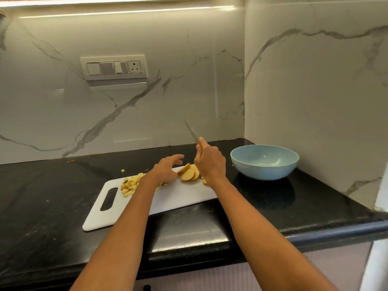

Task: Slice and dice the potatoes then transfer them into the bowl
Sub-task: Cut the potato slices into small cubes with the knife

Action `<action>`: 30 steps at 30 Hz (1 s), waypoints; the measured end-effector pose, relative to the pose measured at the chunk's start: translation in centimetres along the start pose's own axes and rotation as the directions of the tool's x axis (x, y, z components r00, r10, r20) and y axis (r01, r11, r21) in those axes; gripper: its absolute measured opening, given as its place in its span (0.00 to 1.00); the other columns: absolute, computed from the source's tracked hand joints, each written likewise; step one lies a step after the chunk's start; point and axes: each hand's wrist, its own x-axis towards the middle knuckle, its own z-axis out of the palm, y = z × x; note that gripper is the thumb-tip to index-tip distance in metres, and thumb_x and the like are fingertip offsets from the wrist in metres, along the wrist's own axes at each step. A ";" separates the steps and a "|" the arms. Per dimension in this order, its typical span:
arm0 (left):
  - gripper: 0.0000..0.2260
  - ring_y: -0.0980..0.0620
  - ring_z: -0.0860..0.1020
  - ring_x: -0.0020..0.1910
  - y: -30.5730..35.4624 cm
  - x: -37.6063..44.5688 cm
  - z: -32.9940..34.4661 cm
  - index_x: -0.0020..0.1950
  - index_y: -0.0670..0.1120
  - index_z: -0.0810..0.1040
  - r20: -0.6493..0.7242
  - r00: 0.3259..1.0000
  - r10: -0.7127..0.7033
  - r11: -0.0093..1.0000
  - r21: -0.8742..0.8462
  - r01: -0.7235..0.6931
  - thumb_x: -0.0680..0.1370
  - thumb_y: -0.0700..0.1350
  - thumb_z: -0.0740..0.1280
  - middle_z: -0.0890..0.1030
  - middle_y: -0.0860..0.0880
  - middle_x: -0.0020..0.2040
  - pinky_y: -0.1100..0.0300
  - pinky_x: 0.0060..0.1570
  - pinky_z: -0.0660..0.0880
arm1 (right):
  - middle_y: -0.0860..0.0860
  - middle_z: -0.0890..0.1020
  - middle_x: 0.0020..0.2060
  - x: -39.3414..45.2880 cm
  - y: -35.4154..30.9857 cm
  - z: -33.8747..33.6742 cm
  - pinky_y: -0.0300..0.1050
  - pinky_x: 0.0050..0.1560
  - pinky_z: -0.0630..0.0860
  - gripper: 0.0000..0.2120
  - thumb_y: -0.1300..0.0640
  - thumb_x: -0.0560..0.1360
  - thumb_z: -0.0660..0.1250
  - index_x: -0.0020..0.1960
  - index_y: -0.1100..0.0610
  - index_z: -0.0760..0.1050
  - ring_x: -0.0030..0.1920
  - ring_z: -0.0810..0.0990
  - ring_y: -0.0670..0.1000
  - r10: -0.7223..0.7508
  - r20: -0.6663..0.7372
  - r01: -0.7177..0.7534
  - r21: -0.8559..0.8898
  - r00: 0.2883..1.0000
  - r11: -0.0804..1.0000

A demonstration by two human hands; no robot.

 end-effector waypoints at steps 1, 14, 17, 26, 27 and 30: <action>0.33 0.47 0.62 0.72 0.0 0.5 0.2 0.74 0.52 0.58 0.047 0.999 -0.020 0.999 0.049 0.018 0.73 0.31 0.64 0.69 0.50 0.70 0.42 0.72 0.55 | 0.54 0.82 0.42 0.0 0.1 0.0 0.40 0.36 0.73 0.18 0.56 0.83 0.51 0.71 0.58 0.64 0.39 0.80 0.51 -0.007 0.001 0.007 -0.017 1.000 1.000; 0.25 0.46 0.68 0.66 -1.0 1.9 0.1 0.69 0.51 0.66 -0.009 1.000 0.028 0.994 0.106 -0.027 0.74 0.41 0.69 0.71 0.47 0.67 0.43 0.67 0.64 | 0.54 0.82 0.42 0.1 0.1 -0.1 0.41 0.38 0.75 0.18 0.56 0.83 0.51 0.72 0.58 0.63 0.40 0.81 0.51 -0.028 0.012 0.029 -0.045 1.000 0.999; 0.25 0.47 0.71 0.62 -0.8 1.2 0.0 0.67 0.49 0.69 -0.125 0.988 0.088 0.996 0.042 -0.083 0.72 0.42 0.72 0.73 0.47 0.64 0.48 0.64 0.68 | 0.54 0.82 0.42 0.2 0.3 -0.1 0.39 0.36 0.73 0.18 0.56 0.83 0.51 0.72 0.58 0.63 0.39 0.80 0.50 -0.020 0.011 0.021 -0.048 1.000 0.999; 0.24 0.55 0.74 0.50 0.7 -4.3 0.4 0.58 0.46 0.75 -0.293 0.950 0.111 0.985 -0.094 -0.144 0.66 0.51 0.77 0.78 0.48 0.55 0.69 0.46 0.69 | 0.54 0.81 0.40 -0.6 0.1 -0.9 0.44 0.38 0.77 0.18 0.55 0.83 0.51 0.70 0.58 0.65 0.38 0.81 0.52 -0.003 0.009 0.004 -0.073 1.000 0.997; 0.24 0.56 0.73 0.50 0.8 -5.1 0.6 0.58 0.46 0.75 -0.294 0.949 0.116 0.985 -0.087 -0.147 0.66 0.51 0.77 0.78 0.49 0.54 0.72 0.43 0.68 | 0.54 0.81 0.40 -0.7 0.1 -1.0 0.44 0.38 0.77 0.17 0.55 0.83 0.51 0.69 0.58 0.66 0.38 0.80 0.52 -0.002 0.011 0.003 -0.077 1.000 0.997; 0.24 0.57 0.73 0.49 0.7 -7.5 1.5 0.59 0.47 0.76 -0.239 0.967 0.092 0.992 -0.062 -0.109 0.67 0.54 0.75 0.78 0.50 0.54 0.70 0.43 0.67 | 0.55 0.81 0.40 -1.4 0.0 -1.5 0.45 0.38 0.77 0.17 0.55 0.83 0.51 0.69 0.59 0.66 0.39 0.81 0.52 0.011 0.024 -0.009 -0.078 1.000 0.997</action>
